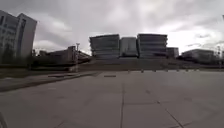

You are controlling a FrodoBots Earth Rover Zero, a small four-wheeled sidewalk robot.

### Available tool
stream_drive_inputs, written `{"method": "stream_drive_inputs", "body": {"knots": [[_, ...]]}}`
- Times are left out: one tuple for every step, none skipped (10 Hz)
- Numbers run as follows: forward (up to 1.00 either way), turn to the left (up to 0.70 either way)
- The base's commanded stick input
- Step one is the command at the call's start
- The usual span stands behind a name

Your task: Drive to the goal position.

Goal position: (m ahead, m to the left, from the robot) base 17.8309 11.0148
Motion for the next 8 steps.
{"method": "stream_drive_inputs", "body": {"knots": [[1.0,0.0],[1.0,0.0],[1.0,0.0],[1.0,-0.35],[1.0,-0.4],[1.0,-0.4],[1.0,-0.4],[1.0,-0.34]]}}
